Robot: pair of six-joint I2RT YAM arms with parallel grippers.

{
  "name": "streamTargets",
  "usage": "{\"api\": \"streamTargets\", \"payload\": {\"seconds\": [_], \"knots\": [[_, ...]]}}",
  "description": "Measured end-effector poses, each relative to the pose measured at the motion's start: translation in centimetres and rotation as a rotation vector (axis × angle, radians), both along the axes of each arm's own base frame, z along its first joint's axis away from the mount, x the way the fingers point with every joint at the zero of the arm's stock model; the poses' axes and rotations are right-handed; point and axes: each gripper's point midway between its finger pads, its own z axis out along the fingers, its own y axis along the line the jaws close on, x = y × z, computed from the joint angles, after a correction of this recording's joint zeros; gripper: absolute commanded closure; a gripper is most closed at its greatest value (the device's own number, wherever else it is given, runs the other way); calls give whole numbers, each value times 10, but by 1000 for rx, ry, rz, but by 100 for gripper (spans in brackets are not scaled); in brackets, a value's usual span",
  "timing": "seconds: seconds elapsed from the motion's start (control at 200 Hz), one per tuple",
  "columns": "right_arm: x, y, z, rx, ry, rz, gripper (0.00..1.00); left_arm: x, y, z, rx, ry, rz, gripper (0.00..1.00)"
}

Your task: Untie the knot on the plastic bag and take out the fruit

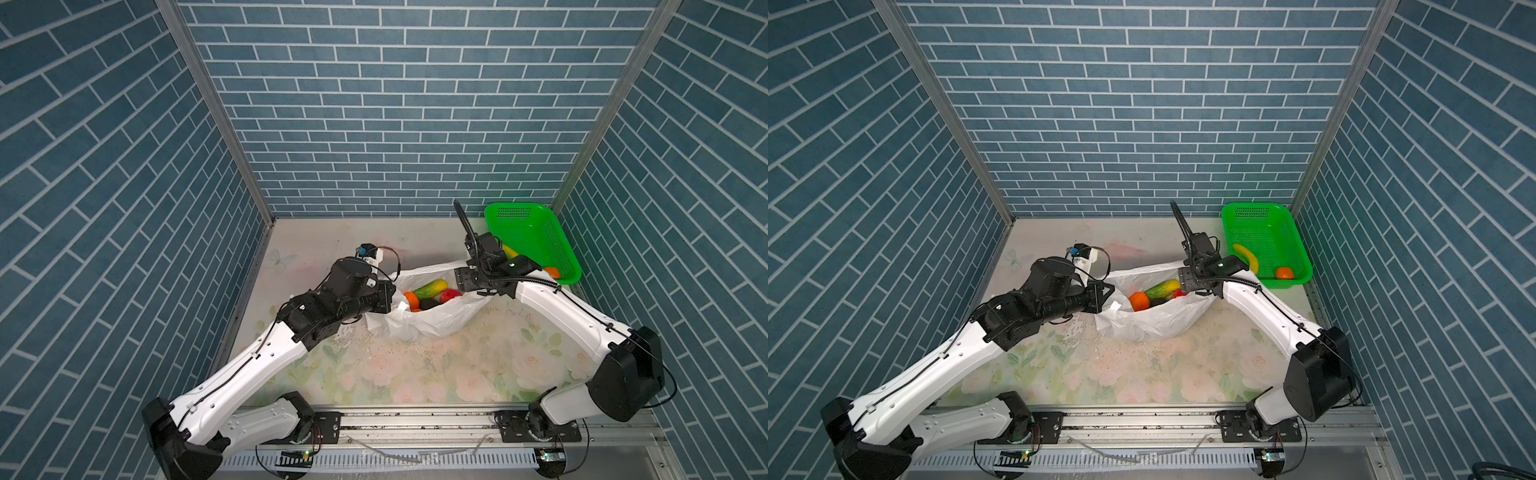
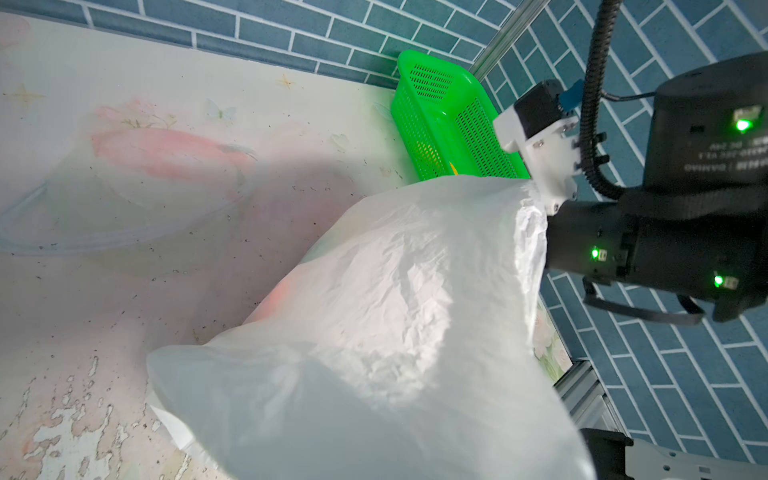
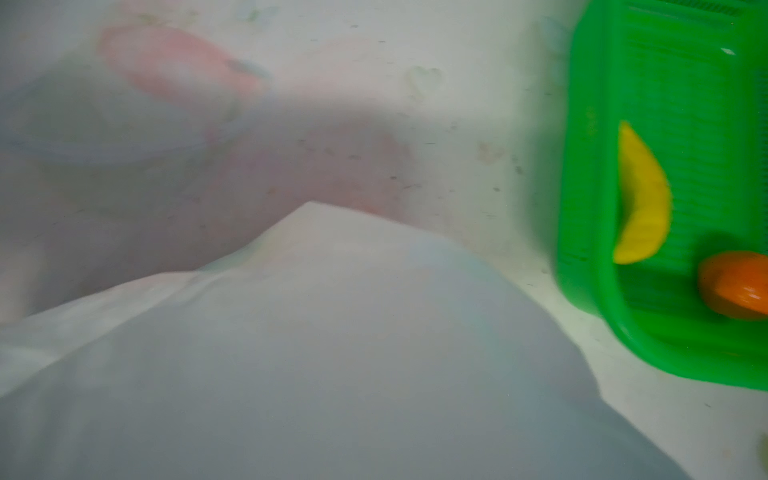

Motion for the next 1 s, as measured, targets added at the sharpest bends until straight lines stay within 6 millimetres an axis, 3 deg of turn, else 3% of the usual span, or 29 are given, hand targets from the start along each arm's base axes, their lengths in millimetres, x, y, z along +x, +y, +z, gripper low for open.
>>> {"api": "streamTargets", "payload": {"seconds": [0.09,0.2,0.39,0.645,1.0], "knots": [[5,-15,0,-14,0,-41,21,-2,-1,-4,4,10,-11,100],[-1,-9,0,14,36,-17,21,-3,-2,-5,3,11,-20,100],[-31,18,6,114,112,71,21,-1,-6,-6,4,9,-29,100],[-79,65,60,267,84,226,21,2,-12,-9,7,8,-53,100],[-90,90,68,328,108,291,25,2,-16,-4,-2,-21,-81,100]]}}
